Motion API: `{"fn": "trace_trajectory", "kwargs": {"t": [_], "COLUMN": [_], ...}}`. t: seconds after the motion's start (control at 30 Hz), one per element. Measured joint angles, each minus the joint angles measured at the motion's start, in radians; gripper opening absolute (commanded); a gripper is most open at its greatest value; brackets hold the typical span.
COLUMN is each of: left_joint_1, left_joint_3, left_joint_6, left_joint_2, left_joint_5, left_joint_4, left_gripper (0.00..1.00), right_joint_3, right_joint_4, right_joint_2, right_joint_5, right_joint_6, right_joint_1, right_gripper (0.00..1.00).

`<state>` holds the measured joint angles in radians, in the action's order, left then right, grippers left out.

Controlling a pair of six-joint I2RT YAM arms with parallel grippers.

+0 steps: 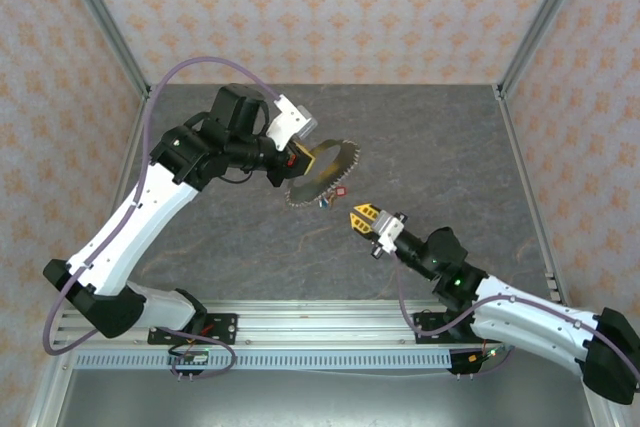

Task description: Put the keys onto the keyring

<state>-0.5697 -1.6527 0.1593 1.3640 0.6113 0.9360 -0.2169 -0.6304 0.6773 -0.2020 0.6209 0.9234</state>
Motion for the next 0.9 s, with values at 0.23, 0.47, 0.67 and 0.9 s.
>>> {"fn": "trace_trajectory", "kwargs": {"t": [0.23, 0.47, 0.67, 0.9], "left_joint_1": [0.0, 0.0, 0.0, 0.0], "left_joint_3": [-0.023, -0.006, 0.05, 0.073], "left_joint_6": [0.026, 0.014, -0.016, -0.039], "left_joint_2": [0.0, -0.018, -0.063, -0.075], "left_joint_5": [-0.014, -0.014, -0.013, -0.009], "left_joint_4": [0.039, 0.013, -0.043, -0.08], "left_gripper": [0.0, 0.0, 0.0, 0.0], "right_joint_3": [-0.006, -0.073, -0.13, -0.172], "right_joint_4": [-0.045, -0.09, -0.111, -0.112], "right_joint_2": [0.098, 0.202, 0.252, 0.311], "right_joint_5": [-0.071, -0.121, -0.159, -0.173], "right_joint_6": [-0.007, -0.005, 0.02, 0.061], "right_joint_1": [0.0, 0.0, 0.011, 0.039], "right_gripper": [0.15, 0.15, 0.16, 0.17]}}
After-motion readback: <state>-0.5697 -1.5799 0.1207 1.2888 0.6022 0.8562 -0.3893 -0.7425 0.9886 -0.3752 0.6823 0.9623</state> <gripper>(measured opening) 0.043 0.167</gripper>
